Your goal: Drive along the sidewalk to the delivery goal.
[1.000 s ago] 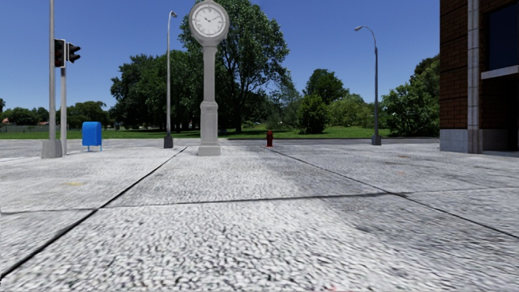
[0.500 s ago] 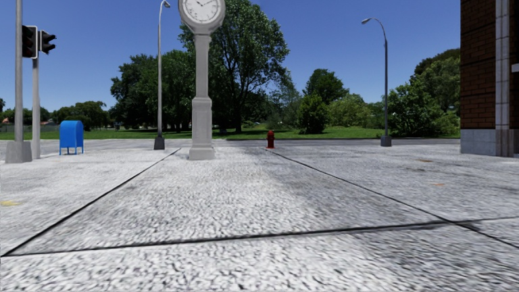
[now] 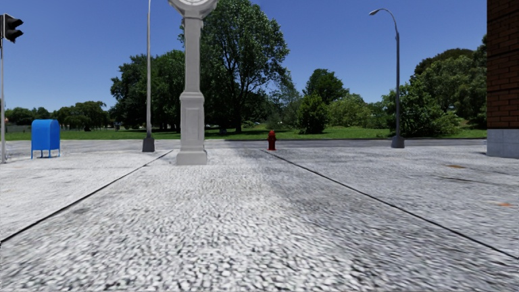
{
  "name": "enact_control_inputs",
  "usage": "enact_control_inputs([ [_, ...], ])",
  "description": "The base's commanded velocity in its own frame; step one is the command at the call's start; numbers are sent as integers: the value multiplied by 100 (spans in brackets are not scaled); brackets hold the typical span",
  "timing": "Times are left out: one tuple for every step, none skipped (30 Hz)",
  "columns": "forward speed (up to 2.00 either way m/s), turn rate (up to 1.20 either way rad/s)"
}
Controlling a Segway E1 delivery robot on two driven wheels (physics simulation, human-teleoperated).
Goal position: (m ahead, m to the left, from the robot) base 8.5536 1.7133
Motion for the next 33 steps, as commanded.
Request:
enact_control_inputs([
  [200,0],
  [200,1],
  [200,2],
  [200,2],
  [194,3],
  [183,5],
  [180,8],
  [180,11],
  [179,15],
  [179,16],
  [179,16],
  [179,15],
  [179,15],
  [179,8],
  [179,3],
  [179,1],
  [179,1],
  [179,8],
  [179,10],
  [179,11],
  [179,11],
  [179,11],
  [179,11],
  [179,11],
  [179,11],
  [179,11],
  [179,11],
  [179,10],
  [179,10],
  [179,11],
  [179,11],
  [179,12],
  [179,15],
])
